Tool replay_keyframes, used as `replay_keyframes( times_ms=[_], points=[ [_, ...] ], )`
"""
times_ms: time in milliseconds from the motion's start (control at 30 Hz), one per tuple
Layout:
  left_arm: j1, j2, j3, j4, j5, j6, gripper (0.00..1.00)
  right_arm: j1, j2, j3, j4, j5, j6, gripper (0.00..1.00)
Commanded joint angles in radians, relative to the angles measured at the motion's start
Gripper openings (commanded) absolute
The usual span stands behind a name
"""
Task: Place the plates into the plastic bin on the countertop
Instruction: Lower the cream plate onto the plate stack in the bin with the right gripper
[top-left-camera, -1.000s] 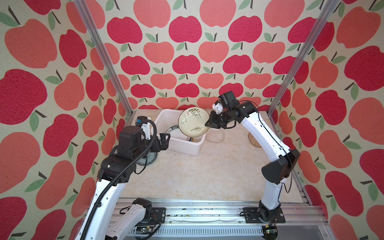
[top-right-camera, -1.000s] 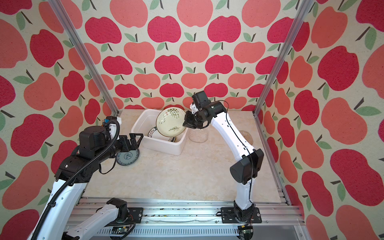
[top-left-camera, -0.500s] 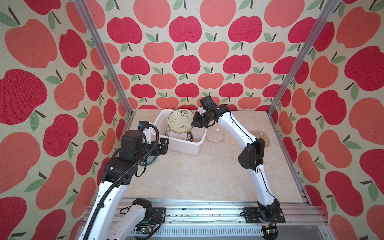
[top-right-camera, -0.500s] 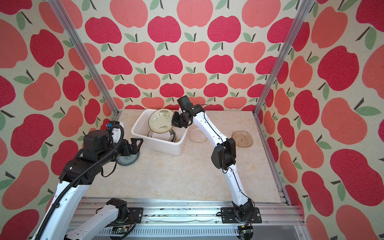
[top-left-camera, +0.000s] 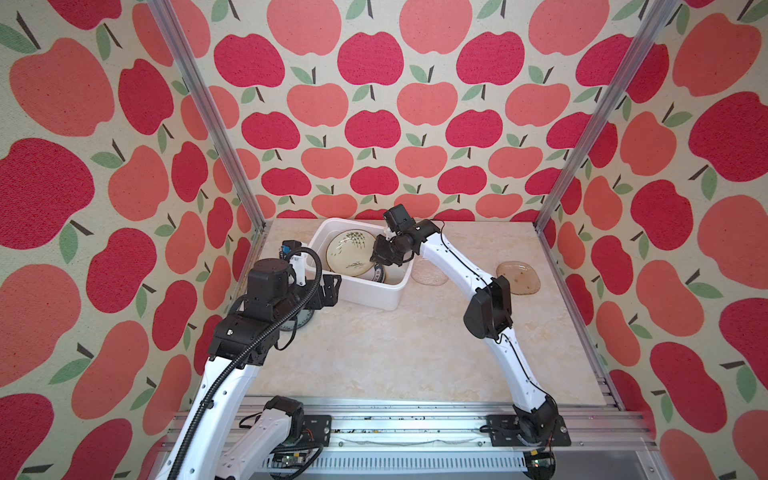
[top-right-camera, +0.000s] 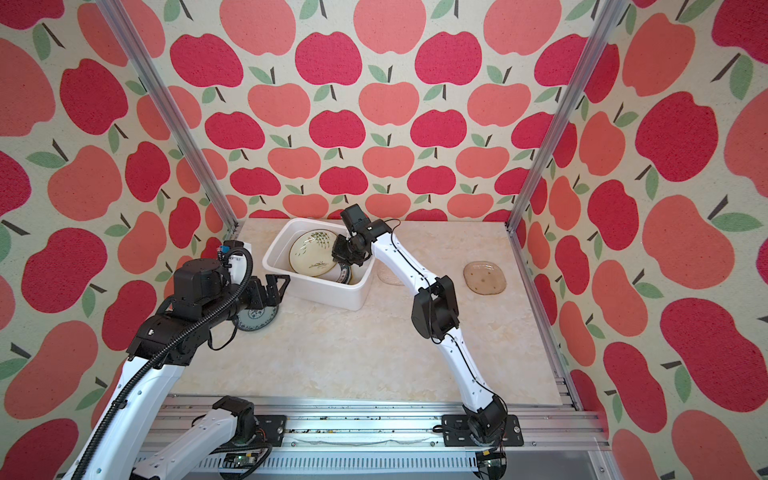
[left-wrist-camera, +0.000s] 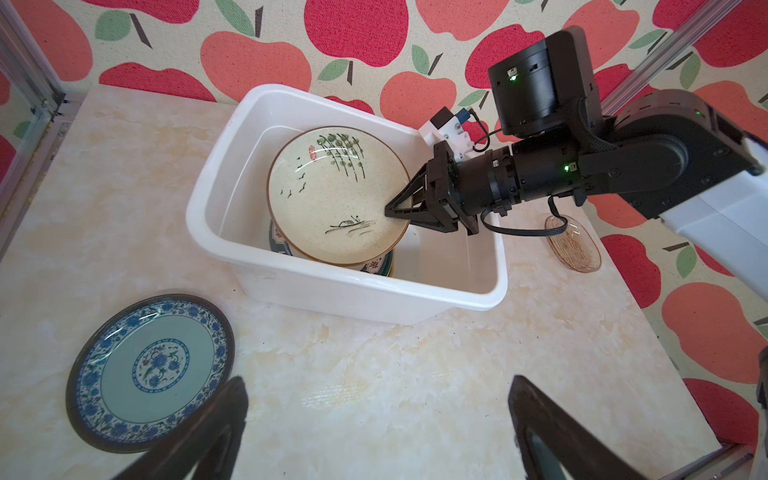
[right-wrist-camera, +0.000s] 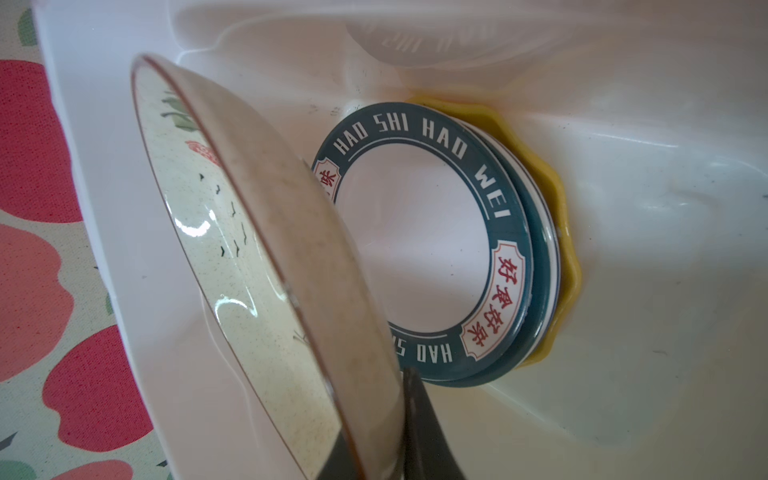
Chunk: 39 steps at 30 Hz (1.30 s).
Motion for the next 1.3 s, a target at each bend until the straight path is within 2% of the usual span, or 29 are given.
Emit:
replay_keyframes(
  times_ms=[0, 367, 833, 1167, 1267],
  points=[
    [0.006, 0.002, -0.005, 0.020, 0.014, 0.020, 0.99, 0.011, 0.012, 0.050, 0.102, 0.002, 0.035, 0.00],
    [0.014, -0.007, -0.014, 0.024, 0.014, 0.025, 0.99, 0.028, 0.066, 0.048, 0.163, 0.019, 0.104, 0.00],
    [0.027, -0.010, -0.007, 0.021, 0.014, 0.040, 0.99, 0.030, 0.105, 0.041, 0.158, 0.039, 0.109, 0.00],
    [0.039, -0.006, 0.000, 0.025, 0.015, 0.048, 0.99, 0.028, 0.118, 0.030, 0.151, 0.042, 0.111, 0.14],
    [0.043, -0.004, 0.003, 0.027, 0.015, 0.049, 0.99, 0.026, 0.114, 0.024, 0.152, 0.044, 0.111, 0.22]
  ],
)
